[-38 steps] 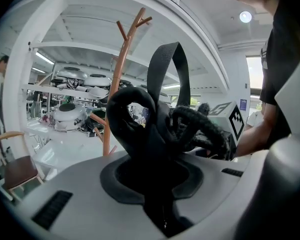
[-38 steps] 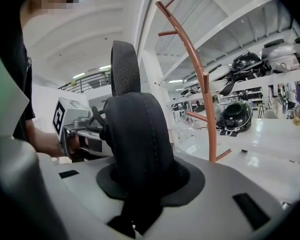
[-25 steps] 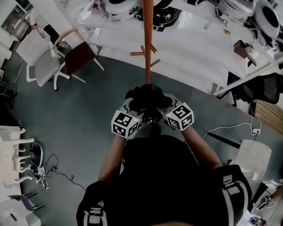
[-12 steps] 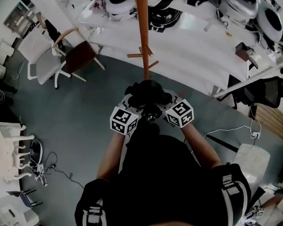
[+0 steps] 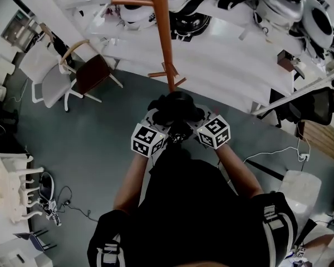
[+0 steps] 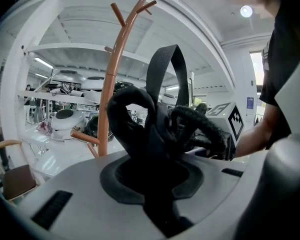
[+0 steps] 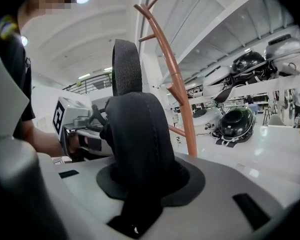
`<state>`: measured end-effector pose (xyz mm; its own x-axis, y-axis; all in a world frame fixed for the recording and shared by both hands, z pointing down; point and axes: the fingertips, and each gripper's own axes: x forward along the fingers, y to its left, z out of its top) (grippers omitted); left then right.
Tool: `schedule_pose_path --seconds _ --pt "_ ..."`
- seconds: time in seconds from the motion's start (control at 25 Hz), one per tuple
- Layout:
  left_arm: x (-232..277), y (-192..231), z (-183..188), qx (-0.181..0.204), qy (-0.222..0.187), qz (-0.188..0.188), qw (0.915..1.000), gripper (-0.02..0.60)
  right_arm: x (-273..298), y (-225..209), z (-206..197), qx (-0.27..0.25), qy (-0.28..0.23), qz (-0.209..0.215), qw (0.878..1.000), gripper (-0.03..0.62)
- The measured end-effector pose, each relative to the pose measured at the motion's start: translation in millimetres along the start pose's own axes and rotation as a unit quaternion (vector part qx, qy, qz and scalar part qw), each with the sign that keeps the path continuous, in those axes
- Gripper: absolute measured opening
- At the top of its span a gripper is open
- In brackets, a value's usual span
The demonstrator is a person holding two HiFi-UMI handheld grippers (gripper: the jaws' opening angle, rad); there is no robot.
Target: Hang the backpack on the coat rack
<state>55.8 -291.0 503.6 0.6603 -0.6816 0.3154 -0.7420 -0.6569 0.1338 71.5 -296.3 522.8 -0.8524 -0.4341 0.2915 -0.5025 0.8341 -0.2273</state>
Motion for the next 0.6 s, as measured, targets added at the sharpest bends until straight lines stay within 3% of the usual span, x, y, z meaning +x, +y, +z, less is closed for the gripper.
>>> schedule_pose_path --seconds 0.6 --pt "35 45 10 0.011 0.005 -0.027 0.9996 0.091 36 -46 14 0.002 0.001 -0.03 1.0 0.132"
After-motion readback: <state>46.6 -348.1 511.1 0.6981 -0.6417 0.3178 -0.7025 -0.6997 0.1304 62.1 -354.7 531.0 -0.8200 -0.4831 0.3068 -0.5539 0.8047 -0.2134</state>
